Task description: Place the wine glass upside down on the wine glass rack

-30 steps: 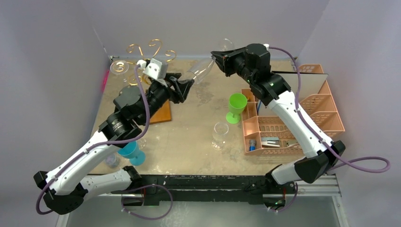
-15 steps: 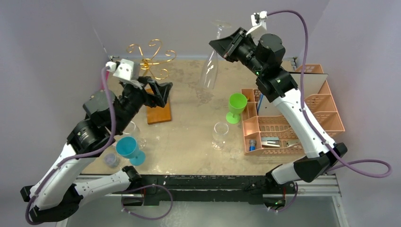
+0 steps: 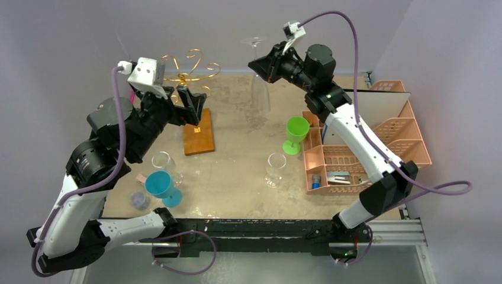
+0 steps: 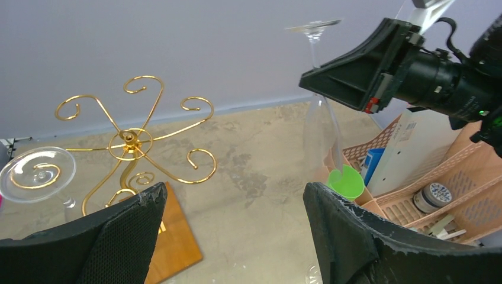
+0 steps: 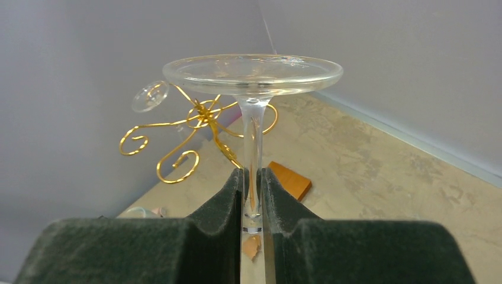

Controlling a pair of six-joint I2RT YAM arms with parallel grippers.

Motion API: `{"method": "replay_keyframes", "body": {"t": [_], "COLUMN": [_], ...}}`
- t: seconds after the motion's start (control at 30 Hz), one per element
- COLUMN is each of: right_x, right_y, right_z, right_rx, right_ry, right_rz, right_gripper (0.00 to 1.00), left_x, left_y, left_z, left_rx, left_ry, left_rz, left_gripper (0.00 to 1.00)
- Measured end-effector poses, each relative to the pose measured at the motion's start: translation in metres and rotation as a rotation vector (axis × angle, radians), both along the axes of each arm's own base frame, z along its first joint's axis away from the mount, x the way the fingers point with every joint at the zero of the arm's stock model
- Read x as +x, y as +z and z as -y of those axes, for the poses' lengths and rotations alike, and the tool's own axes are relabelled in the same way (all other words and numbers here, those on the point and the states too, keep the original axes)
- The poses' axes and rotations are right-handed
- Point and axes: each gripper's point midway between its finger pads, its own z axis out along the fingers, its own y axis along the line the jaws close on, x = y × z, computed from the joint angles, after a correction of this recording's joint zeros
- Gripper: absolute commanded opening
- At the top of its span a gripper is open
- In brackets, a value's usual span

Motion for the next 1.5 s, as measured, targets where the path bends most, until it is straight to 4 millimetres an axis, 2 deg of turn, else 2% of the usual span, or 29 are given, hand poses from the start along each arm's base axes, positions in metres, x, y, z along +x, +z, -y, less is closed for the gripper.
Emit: {"method": "replay_keyframes", "body": {"t": [0.17, 0.27, 0.4, 0.63, 0.77, 0.9, 0.97, 1.03, 1.13, 1.23, 1.37, 1.5], "right_x": [0.023, 0.031, 0.037, 0.067, 0.089, 0.107, 0.112, 0.117, 0.121, 0.124, 0.126, 0.125], "right_y": [-0.032, -0.054, -0.077, -0.105, -0.119, -0.126, -0.127, -0.126, -0.124, -0.122, -0.125, -0.128], "right_z": [-0.024, -0.040, -0.062, -0.088, -0.095, -0.103, -0.106, -0.110, -0.115, -0.120, -0.127, -0.134], "right_rx": [-0.043, -0.085, -0.128, -0.155, -0.162, -0.152, -0.146, -0.133, -0.115, -0.093, -0.070, -0.046], "right_ry": [0.036, 0.059, 0.093, 0.087, 0.060, 0.047, 0.044, 0.042, 0.051, 0.061, 0.090, 0.126], "right_rz": [0.014, 0.022, 0.053, 0.080, 0.107, 0.136, 0.151, 0.171, 0.200, 0.234, 0.268, 0.298], "right_gripper": [0.00, 0.00, 0.00, 0.00, 0.00, 0.00, 0.00, 0.00, 0.00, 0.00, 0.00, 0.00], "left_x": [0.011, 0.020, 0.031, 0.053, 0.068, 0.093, 0.112, 0.121, 0.121, 0.120, 0.121, 0.122], "left_y": [-0.007, -0.006, 0.000, 0.010, 0.001, -0.016, -0.025, -0.033, -0.036, -0.026, -0.015, -0.016], "left_z": [0.011, 0.017, 0.014, 0.007, 0.013, 0.013, 0.001, -0.009, -0.008, -0.005, -0.013, -0.013], "left_rx": [0.032, 0.043, 0.038, 0.003, -0.018, -0.038, -0.072, -0.090, -0.111, -0.132, -0.161, -0.170], "left_ry": [0.005, 0.020, 0.076, 0.215, 0.271, 0.292, 0.329, 0.351, 0.319, 0.279, 0.267, 0.250], "left_rz": [-0.018, -0.016, 0.018, 0.070, 0.043, -0.032, -0.081, -0.115, -0.142, -0.148, -0.142, -0.160], "left_gripper": [0.84, 0.84, 0.82, 0.83, 0.83, 0.83, 0.82, 0.82, 0.82, 0.82, 0.82, 0.82]}}
